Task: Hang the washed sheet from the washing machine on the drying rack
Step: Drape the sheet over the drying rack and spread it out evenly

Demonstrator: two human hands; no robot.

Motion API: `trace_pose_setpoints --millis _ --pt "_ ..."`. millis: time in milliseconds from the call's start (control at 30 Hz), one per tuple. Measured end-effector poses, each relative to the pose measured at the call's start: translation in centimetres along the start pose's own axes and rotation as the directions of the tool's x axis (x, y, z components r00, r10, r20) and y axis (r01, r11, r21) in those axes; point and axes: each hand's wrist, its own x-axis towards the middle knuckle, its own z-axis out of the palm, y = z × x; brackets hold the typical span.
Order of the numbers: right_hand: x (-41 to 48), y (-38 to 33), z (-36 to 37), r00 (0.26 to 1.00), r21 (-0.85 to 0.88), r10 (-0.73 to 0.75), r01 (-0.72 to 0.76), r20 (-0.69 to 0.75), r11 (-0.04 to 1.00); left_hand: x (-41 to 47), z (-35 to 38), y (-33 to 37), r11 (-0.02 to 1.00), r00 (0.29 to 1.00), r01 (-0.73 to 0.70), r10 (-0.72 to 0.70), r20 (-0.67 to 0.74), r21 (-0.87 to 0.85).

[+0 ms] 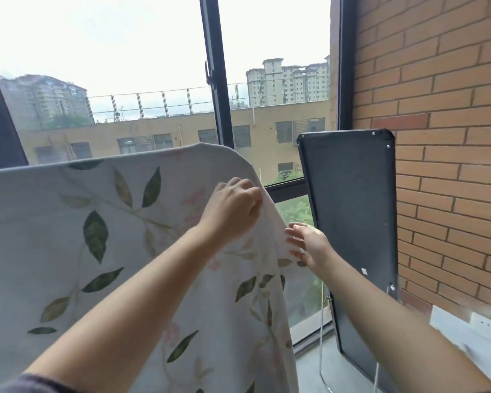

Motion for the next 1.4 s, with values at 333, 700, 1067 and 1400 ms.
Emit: trace_pose_setpoints --millis 333,700,1067,1400 --pt "12.4 4.3 -8.0 0.800 -0.440 0.600 -0.547 -0.023 0.712 9.6 11.0 2.8 0.784 0.790 -0.176 -0.249 0.561 0.596" --pt "18.1 8.6 -11.3 0.676 -0.065 0.625 -0.657 0.389 0.751 10.1 15.0 3.7 0.852 0.780 -0.160 -0.201 0.593 0.498" --pt "18.7 -11.3 -18.8 0.982 0.218 -0.001 -0.041 0.191 0.975 12.8 11.8 3.3 0.919 0.984 -0.097 0.031 0.175 0.383" --pt "15.5 -18.5 -20.9 0.980 0.071 -0.112 0.101 0.167 0.992 15.1 6.2 1.6 0.898 0.943 0.095 -0.219 0.250 0.430"
